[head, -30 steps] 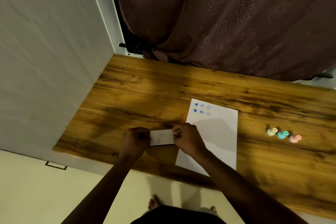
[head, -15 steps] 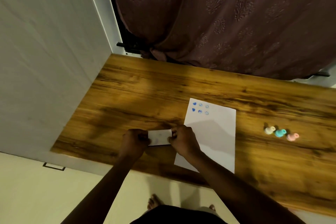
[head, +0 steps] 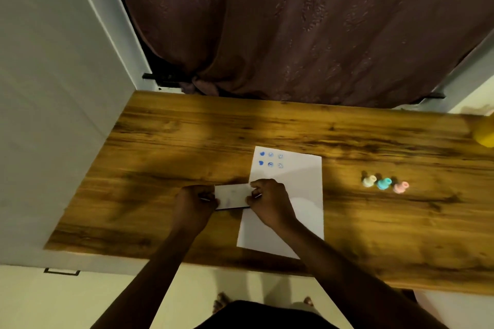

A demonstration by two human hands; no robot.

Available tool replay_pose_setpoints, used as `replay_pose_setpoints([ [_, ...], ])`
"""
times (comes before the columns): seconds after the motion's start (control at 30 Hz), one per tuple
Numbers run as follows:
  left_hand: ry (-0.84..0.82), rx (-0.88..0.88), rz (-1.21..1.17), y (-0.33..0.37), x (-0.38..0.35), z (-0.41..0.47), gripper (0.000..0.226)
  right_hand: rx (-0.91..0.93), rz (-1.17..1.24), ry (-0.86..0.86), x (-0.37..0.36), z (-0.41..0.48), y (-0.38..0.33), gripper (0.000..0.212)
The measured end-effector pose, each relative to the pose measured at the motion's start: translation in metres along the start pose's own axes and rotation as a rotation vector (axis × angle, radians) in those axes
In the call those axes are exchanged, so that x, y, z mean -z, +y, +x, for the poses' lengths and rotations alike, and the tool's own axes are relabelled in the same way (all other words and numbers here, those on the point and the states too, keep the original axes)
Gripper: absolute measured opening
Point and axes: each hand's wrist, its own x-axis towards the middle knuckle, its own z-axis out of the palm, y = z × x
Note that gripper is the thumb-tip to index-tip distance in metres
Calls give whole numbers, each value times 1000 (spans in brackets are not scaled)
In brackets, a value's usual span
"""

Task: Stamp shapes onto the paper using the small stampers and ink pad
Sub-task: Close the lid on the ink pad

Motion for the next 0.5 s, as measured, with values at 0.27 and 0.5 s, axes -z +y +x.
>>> replay_pose_setpoints([
  [0.27, -140, -59, -49, 66, -72, -3, 40, -156, 58, 147, 69, -17, 58, 49],
  [0.5, -181, -124, -21, 111, -143, -14, 43, -194, 60, 215, 126, -40, 118, 32],
])
